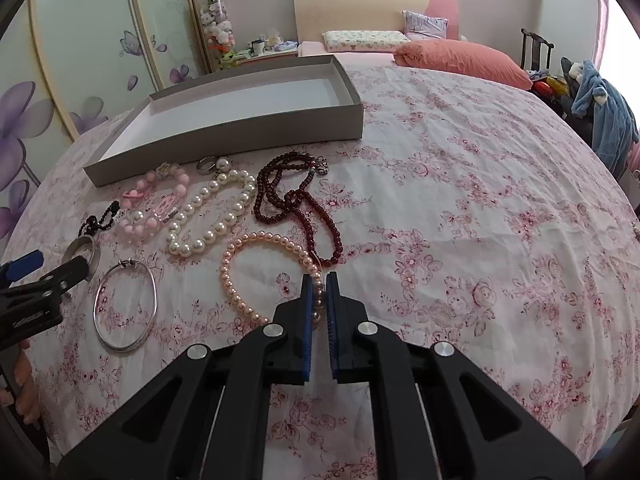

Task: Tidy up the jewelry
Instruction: 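Grasp the pink pearl bracelet with the right tool while the left tool approaches the silver cuff, then grasp the silver cuff with the left tool while the right tool lifts the pink pearl bracelet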

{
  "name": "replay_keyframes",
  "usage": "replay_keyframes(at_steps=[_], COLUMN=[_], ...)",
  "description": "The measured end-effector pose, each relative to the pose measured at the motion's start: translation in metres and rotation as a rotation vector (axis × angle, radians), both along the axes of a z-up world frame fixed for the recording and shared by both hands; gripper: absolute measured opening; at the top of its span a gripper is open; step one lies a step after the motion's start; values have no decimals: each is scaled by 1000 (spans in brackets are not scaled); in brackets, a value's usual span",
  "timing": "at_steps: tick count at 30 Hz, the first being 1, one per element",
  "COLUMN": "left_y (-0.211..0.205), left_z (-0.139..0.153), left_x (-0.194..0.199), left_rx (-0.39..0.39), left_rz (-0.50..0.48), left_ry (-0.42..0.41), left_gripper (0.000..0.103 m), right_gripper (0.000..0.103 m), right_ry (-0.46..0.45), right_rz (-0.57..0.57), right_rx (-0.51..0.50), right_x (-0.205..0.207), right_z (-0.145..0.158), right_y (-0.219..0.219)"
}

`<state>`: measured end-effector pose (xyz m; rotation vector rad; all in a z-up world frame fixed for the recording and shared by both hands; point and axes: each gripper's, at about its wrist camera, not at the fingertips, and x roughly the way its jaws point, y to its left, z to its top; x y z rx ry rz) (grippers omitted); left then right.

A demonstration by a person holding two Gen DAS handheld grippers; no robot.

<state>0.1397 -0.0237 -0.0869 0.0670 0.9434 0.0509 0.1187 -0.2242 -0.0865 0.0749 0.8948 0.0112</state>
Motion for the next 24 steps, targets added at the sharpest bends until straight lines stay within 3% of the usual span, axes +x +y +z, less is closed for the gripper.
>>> replay_keyframes(at_steps=[6,15,18,24], left_y=[2,3,-1,4], left_z=[-7,-7,-6,-5], left_x=[13,13,12,7], left_rx=[-10,-64,-63,-73], left_rz=[21,-4,-18,-18], left_ry=[35,25,12,11], left_gripper=[97,79,65,65], right_gripper=[8,8,8,7], right_ry=[-2,-2,0,-4], right_rz=[2,1,1,6], right_rx=[7,8,9,26], right_x=[0,0,0,-2], right_z=[0,-1,-1,0], right_y=[-1,-2,-2,-4])
